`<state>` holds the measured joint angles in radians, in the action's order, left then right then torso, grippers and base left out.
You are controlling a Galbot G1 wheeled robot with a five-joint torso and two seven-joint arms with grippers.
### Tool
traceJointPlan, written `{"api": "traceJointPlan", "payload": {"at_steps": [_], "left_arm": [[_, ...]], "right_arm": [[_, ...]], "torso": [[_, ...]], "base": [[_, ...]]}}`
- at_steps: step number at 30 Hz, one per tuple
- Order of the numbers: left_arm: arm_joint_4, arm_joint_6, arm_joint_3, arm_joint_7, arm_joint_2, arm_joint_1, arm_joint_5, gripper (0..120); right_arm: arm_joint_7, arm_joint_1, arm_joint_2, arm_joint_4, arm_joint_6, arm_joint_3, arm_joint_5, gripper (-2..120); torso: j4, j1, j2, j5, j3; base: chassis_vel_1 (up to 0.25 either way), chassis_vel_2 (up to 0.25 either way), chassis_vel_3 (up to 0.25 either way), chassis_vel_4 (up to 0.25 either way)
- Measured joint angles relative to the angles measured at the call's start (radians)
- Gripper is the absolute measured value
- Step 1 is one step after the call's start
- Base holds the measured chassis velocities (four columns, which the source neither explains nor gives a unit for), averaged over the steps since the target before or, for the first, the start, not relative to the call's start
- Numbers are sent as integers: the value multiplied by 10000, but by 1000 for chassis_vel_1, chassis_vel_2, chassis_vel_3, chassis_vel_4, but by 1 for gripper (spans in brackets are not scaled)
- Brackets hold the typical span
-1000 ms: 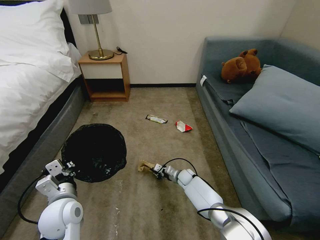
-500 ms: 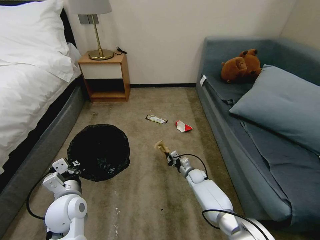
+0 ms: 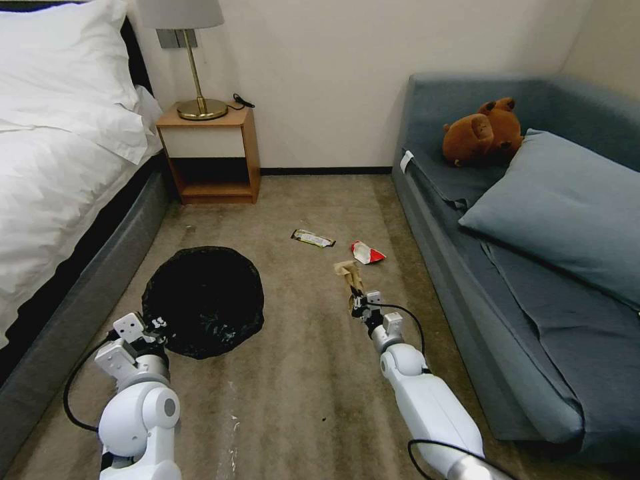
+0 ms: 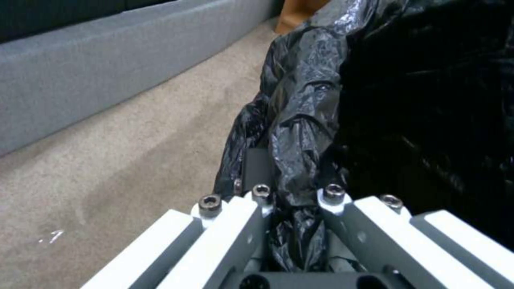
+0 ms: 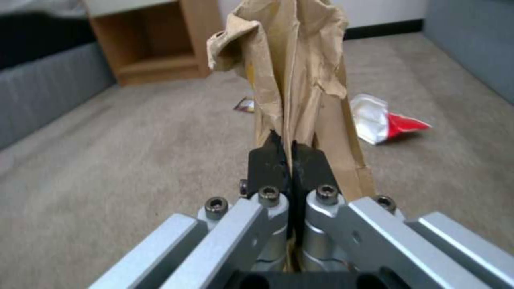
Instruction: Pick up the trash bin, then pick up the garbage on the floor and place it into the trash bin.
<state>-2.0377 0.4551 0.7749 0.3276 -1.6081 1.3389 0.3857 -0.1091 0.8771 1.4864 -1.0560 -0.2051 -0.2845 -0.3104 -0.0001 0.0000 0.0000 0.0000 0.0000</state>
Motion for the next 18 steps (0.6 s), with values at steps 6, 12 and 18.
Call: {"api": "traceJointPlan", "payload": {"at_steps": [6, 12, 18], "left_arm": [[151, -36, -29, -15, 14, -114, 168, 1], [203, -79, -41, -29, 71, -111, 277, 1], [231, -125, -6, -44, 233, -94, 456, 1]], "right_arm": [[394, 721, 192, -1246, 192, -201, -524, 0], [495, 815, 233, -1667, 215, -228, -310, 0], [677, 912, 193, -3118, 536, 62, -189, 0]], "torso": [[0, 0, 0, -1, 0], [0, 0, 0, 0, 0], [1, 0, 0, -1, 0]], "base": [[0, 0, 0, 0], [0, 0, 0, 0], [0, 0, 0, 0]]}}
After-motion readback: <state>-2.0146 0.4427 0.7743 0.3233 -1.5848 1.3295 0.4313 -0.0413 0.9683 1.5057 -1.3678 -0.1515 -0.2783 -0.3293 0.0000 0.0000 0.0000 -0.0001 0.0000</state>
